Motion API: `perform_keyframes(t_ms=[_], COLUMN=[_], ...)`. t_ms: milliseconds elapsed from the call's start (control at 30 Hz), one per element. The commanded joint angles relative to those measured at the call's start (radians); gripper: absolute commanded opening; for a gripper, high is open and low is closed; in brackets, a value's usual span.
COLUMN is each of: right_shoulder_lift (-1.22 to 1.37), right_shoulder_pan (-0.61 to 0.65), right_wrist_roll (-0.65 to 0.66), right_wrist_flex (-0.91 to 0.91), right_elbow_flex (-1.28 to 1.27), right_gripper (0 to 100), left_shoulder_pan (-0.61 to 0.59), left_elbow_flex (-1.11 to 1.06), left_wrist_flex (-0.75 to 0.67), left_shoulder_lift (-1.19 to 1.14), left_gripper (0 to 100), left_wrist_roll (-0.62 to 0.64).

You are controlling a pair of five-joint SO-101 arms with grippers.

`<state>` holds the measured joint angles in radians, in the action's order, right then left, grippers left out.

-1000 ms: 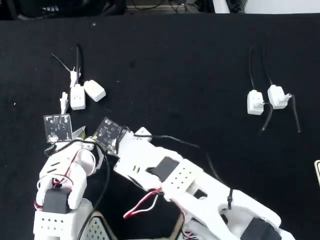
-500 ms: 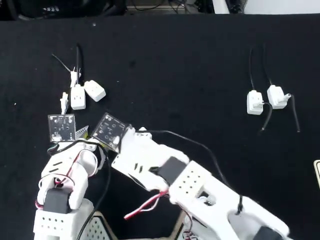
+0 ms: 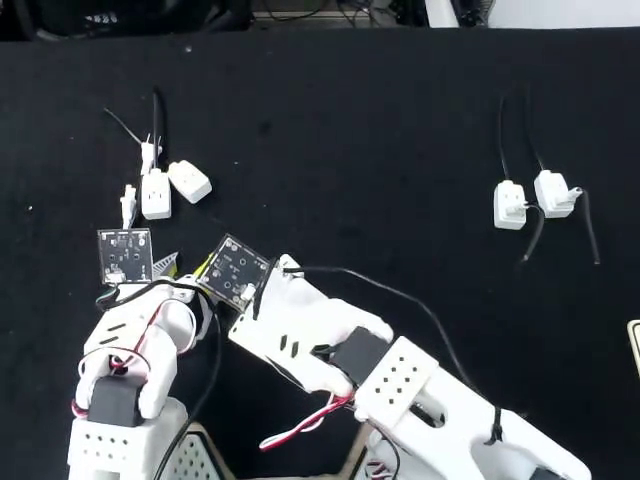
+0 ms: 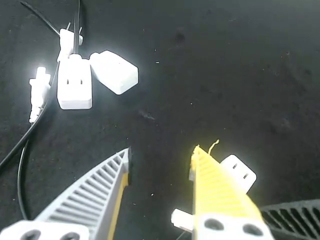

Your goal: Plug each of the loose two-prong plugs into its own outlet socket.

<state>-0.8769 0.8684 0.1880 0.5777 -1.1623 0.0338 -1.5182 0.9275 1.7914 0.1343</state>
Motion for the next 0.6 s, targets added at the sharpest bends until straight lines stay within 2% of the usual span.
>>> perform_keyframes(t_ms=[0,267,567], right_shoulder_lift=[-0.05,-0.05,-0.05], right_shoulder_pan=[-0.017,-0.04,-0.041], right_wrist_roll=[-0.009,-0.009,-0.009], right_wrist_flex=[-0.038,-0.035,0.075], right_elbow_flex=[0.022,0.048,0.128], right_gripper=[1.0,1.0,1.0], left_shoulder_pan=[0.01,0.013,0.01], left_elbow_flex=[0.005,0.005,0.004], left_wrist_flex=[-0.009,-0.009,-0.009], left_shoulder_lift=[-0.017,-0.018,-0.018], left_gripper=[20,20,20], left_wrist_roll=[-0.008,-0.008,-0.008])
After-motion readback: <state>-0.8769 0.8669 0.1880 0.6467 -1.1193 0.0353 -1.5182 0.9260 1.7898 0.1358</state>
